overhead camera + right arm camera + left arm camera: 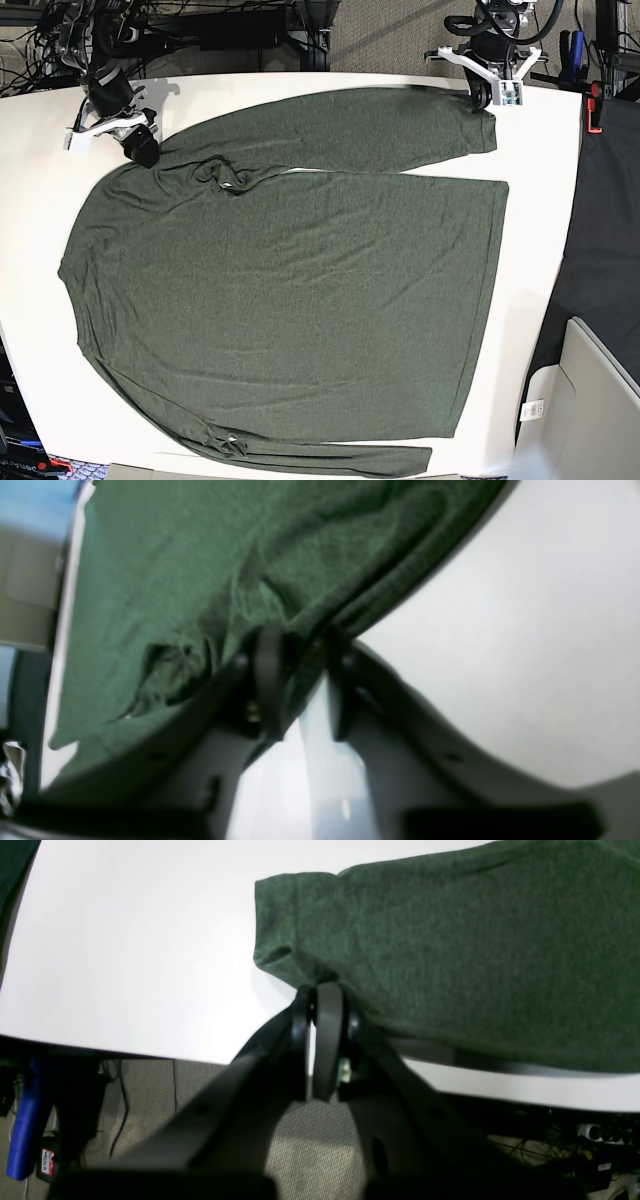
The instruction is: Fold the T-shirt properly
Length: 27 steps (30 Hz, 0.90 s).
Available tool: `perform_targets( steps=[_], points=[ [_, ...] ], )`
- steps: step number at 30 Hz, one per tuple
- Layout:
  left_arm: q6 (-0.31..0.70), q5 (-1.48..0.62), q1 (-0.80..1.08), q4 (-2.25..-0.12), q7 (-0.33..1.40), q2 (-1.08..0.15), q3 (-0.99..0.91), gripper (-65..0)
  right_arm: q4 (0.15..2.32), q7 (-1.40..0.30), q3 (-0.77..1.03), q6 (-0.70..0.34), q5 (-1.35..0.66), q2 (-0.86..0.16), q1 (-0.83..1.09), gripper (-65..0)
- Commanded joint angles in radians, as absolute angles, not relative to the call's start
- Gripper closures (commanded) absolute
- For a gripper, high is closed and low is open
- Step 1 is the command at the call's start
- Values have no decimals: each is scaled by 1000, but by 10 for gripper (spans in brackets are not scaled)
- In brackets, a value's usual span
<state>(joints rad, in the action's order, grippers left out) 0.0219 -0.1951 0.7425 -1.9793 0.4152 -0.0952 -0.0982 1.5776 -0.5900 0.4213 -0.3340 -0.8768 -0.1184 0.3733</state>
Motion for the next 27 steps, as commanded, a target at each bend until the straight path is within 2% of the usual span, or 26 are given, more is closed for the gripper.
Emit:
perform_targets(
  steps=[1, 3, 8, 13, 20, 24, 27],
  points=[
    [19, -194, 751, -1994, 394, -101, -102, 0, 1561, -673, 420, -280, -834, -117, 394, -62],
    [19, -194, 753, -1994, 394, -101, -102, 0, 1569, -673, 420, -280, -834, -117, 407, -13],
    [19, -194, 754, -1995, 394, -101, -104, 0, 1626, -674, 420, -282, -835, -122, 455, -11],
    [19, -194, 756, -1998, 389, -101, -104, 0, 1699, -674, 420, -364, -835, -124, 510, -10],
    [19, -194, 759, -2002, 384, -102, -163, 0, 1801, -673, 470, -374, -835, -124, 599, -10],
    [81, -196, 782, -2003, 381, -128, -185, 0, 1837, -673, 527, -380, -835, -124, 634, -10],
    [90, -196, 800, -2005, 381, -128, -194, 0, 1856, -674, 549, -426, -835, -124, 656, -10]
  ],
)
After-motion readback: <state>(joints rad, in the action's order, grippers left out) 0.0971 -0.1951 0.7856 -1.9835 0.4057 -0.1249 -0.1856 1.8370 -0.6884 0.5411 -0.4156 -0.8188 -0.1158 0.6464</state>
